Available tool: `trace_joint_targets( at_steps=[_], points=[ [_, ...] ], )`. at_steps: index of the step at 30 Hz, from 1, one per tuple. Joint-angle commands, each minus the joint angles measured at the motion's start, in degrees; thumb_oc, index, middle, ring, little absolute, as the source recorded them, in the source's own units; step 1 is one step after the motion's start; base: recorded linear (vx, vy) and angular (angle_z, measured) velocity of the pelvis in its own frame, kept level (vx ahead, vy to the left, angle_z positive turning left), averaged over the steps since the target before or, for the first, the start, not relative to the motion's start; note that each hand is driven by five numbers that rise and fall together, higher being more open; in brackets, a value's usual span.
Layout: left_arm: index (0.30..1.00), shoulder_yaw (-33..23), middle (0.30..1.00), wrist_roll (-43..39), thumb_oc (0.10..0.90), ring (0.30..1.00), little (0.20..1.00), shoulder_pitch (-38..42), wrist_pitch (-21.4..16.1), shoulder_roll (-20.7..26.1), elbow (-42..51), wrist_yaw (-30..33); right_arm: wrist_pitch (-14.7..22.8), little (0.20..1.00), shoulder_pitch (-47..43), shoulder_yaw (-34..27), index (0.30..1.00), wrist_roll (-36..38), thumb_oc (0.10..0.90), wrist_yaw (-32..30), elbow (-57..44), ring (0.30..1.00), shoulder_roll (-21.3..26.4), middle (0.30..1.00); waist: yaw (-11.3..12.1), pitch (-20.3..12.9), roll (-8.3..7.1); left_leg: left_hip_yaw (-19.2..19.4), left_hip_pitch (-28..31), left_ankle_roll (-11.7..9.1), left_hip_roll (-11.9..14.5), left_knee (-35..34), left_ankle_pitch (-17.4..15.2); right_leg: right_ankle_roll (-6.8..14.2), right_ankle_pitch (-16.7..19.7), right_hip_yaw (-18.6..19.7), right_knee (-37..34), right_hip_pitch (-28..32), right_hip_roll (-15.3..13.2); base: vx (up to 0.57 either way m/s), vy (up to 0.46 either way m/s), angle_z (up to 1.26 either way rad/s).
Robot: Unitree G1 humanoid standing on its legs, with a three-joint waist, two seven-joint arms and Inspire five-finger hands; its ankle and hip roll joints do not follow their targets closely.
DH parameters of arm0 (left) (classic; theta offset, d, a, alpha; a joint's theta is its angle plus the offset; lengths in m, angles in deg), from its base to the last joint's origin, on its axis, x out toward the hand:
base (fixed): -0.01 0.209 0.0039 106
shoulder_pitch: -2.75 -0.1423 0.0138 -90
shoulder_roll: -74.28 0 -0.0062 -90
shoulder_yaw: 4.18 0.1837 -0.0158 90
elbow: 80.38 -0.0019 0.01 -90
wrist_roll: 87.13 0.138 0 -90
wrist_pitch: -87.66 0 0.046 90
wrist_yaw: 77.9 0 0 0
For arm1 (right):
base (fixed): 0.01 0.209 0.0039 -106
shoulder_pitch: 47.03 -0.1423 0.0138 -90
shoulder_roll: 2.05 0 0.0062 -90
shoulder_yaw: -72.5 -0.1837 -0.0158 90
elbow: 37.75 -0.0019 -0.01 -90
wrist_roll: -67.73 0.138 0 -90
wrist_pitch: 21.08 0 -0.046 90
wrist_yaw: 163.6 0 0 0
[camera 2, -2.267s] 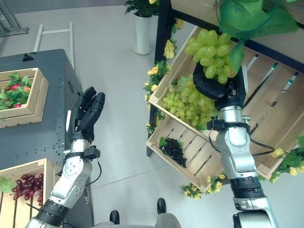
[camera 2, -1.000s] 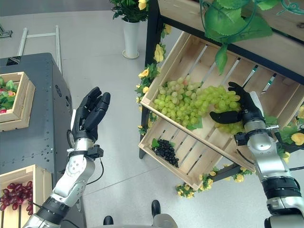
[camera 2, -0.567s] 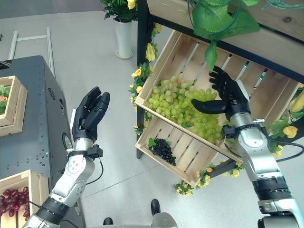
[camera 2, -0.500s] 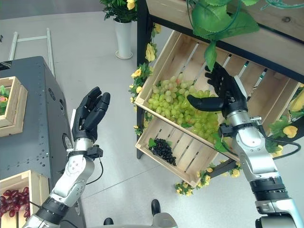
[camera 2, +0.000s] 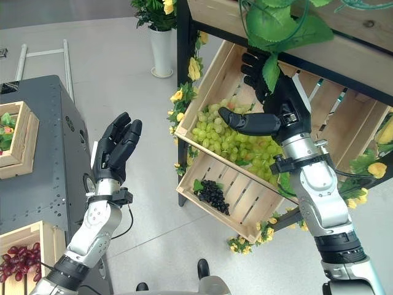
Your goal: Pick up the fruits from the basket on one side to the basket on the other side
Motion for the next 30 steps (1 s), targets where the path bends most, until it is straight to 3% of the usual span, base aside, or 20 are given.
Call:
trace_joint_targets(
  at_steps=[1, 14, 23, 26, 27, 30],
  points=[
    [0.900, -1.0, 0.900, 5.5, 0.800, 0.900, 0.900, 4.3, -6.1, -0.1, 3.0, 0.7, 1.6, 0.900, -6.4, -2.6, 0.900, 6.4, 0.800, 6.6, -8.2, 0.900, -1.8, 0.900, 2.2, -4.0, 1.47, -2.0, -1.3, 1.5, 0.4, 0.5, -3.1, -0.8, -3.0, -3.6, 0.1, 3.3, 0.4, 0.00, 0.000, 0.00],
    [0.900, -6.4, 0.900, 19.6, 0.800, 0.900, 0.900, 3.5, -6.1, 1.6, 1.0, 10.9, -1.9, 0.900, -0.6, 7.7, 0.900, 14.9, 0.800, 16.0, -5.8, 0.900, -14.5, 0.900, 7.1, -4.6, 2.17, -6.5, -4.1, 0.8, 0.3, 0.5, -1.2, -1.7, -3.8, -9.0, 0.1, 3.6, 0.2, -0.01, -0.035, 0.14],
    [0.900, -12.9, 0.900, 36.8, 0.800, 0.900, 0.900, -0.8, -0.3, 5.6, -1.2, 22.7, 0.0, 0.900, 5.3, 13.2, 0.900, 10.8, 0.800, 19.0, -0.3, 0.900, -17.7, 0.900, 10.5, -4.7, 2.68, -9.7, -6.8, 0.5, -0.5, 0.5, 0.7, -2.6, -4.6, -13.0, 0.1, 4.0, 0.2, -0.02, -0.035, 0.30],
    [0.900, -13.9, 0.900, 40.3, 0.800, 0.900, 0.900, -2.1, 0.8, 7.2, -2.8, 24.1, 1.3, 0.900, 7.3, 14.6, 0.900, 9.1, 0.800, 16.2, 1.0, 0.900, -17.9, 0.900, 10.5, -4.3, 3.04, -6.5, -7.5, -0.5, 0.6, 0.5, 2.0, -2.6, -4.7, -15.6, 0.1, 4.3, -0.1, -0.04, 0.066, 0.43],
    [0.900, -13.5, 0.900, 41.4, 0.800, 0.900, 0.900, -2.3, 0.1, 7.2, -4.8, 24.3, 2.1, 0.900, 9.1, 15.1, 0.900, 9.4, 0.800, 14.1, 2.0, 0.900, -18.3, 0.900, 9.9, -3.9, 3.24, -2.6, -7.7, -1.0, 1.6, 0.5, 2.9, -2.3, -4.3, -18.3, 0.1, 4.3, -0.8, -0.08, 0.163, 0.91],
    [0.900, -12.6, 0.900, 43.9, 0.800, 0.900, 0.900, -2.5, 1.7, 8.1, -5.8, 26.3, 3.6, 0.900, 11.0, 16.1, 0.900, 8.1, 0.800, 13.9, 3.9, 0.900, -18.2, 0.900, 10.1, -3.4, 3.41, -3.7, -8.1, -0.2, 0.2, 0.5, 2.4, -1.9, -4.0, -19.0, 0.4, 4.3, -1.6, -0.05, 0.200, 0.90]
  ],
)
